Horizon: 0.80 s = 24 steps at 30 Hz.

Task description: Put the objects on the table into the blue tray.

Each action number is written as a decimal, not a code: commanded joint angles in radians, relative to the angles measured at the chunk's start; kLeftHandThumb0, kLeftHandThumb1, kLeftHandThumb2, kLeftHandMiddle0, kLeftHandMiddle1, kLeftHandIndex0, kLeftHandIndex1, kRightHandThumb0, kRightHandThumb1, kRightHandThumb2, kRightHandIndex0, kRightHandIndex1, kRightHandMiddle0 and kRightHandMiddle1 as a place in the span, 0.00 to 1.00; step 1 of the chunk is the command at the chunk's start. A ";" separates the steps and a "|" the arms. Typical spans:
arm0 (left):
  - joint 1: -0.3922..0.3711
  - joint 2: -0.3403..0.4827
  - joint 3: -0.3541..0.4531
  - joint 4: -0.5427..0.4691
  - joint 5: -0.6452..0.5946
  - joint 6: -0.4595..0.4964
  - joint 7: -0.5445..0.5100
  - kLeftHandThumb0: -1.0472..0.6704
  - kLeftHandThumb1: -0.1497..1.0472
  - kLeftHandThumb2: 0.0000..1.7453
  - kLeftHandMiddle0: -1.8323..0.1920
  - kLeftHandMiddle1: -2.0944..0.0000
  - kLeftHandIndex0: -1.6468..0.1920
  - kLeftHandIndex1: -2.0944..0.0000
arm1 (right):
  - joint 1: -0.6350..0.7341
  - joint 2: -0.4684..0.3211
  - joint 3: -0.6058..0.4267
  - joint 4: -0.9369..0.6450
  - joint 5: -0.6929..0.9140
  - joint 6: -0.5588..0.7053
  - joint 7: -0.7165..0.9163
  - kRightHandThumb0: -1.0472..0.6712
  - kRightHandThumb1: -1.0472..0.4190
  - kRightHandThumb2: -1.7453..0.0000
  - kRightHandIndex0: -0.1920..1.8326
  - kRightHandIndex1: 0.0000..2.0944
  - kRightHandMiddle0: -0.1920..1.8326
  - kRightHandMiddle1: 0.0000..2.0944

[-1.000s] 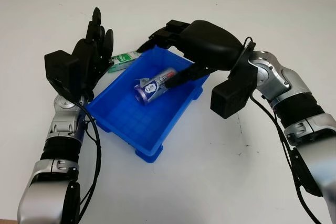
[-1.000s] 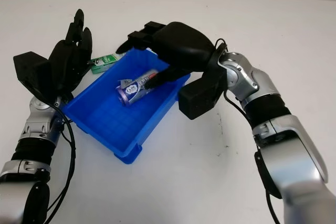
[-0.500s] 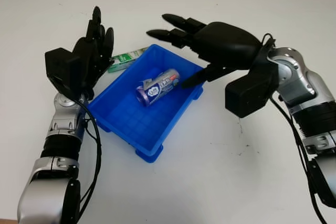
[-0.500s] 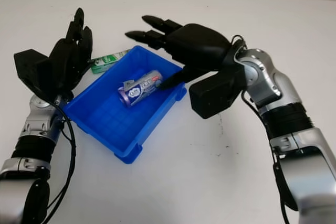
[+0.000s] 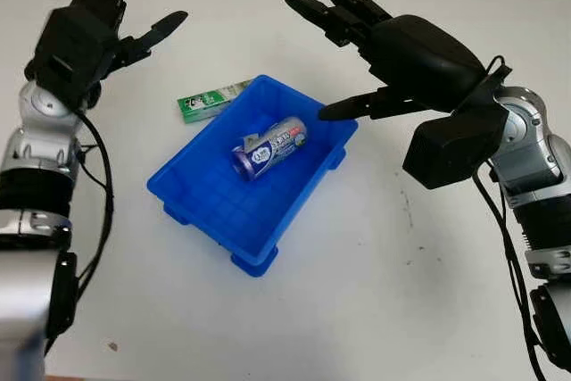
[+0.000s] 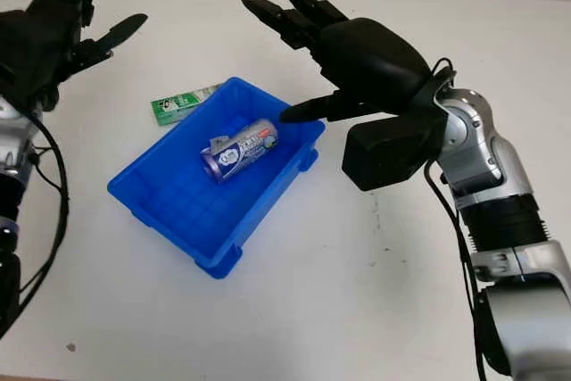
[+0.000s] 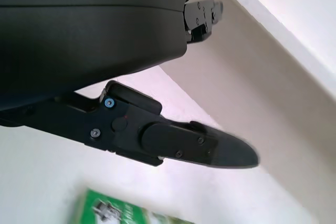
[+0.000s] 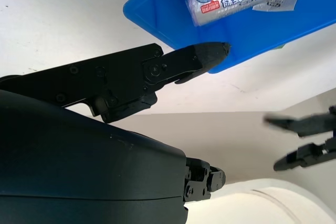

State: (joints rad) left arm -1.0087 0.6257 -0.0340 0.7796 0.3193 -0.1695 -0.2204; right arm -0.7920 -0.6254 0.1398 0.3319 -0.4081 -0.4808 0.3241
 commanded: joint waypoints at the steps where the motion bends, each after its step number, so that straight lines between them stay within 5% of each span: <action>1: -0.049 0.027 -0.043 0.008 0.046 0.019 -0.006 0.20 0.97 0.03 0.79 0.18 0.98 0.98 | 0.015 0.005 -0.016 -0.020 0.018 0.010 -0.009 0.28 0.01 0.96 0.06 0.04 0.09 0.08; 2: -0.067 0.032 -0.065 0.024 0.072 0.021 -0.010 0.20 0.96 0.03 0.88 0.50 0.99 0.98 | 0.018 0.005 -0.018 -0.024 0.022 0.015 -0.007 0.28 0.01 0.96 0.06 0.04 0.08 0.08; 3: -0.085 0.032 -0.083 0.048 0.091 0.016 -0.015 0.21 0.96 0.03 0.88 0.64 0.99 0.99 | 0.020 0.004 -0.020 -0.028 0.022 0.018 -0.009 0.29 0.01 0.96 0.06 0.04 0.08 0.08; 7: -0.167 0.024 -0.158 0.162 0.159 0.027 -0.051 0.23 0.94 0.03 0.95 0.89 0.99 0.99 | 0.031 -0.002 -0.025 -0.034 0.022 0.015 -0.018 0.29 0.00 0.96 0.06 0.04 0.08 0.08; 14: -0.252 -0.012 -0.253 0.296 0.235 0.022 -0.079 0.30 0.88 0.02 0.93 0.95 0.93 0.96 | 0.045 -0.020 -0.035 -0.057 0.019 0.038 -0.010 0.28 0.00 0.95 0.06 0.03 0.08 0.08; 24: -0.275 -0.043 -0.358 0.400 0.322 -0.048 -0.034 0.21 0.90 0.04 0.98 0.99 0.96 0.98 | 0.066 -0.018 -0.050 -0.088 0.024 0.072 0.003 0.28 0.00 0.96 0.07 0.03 0.08 0.09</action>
State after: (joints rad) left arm -1.2420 0.5883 -0.3781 1.1676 0.6312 -0.2119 -0.2644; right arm -0.7386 -0.6279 0.1012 0.2679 -0.3890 -0.4147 0.3256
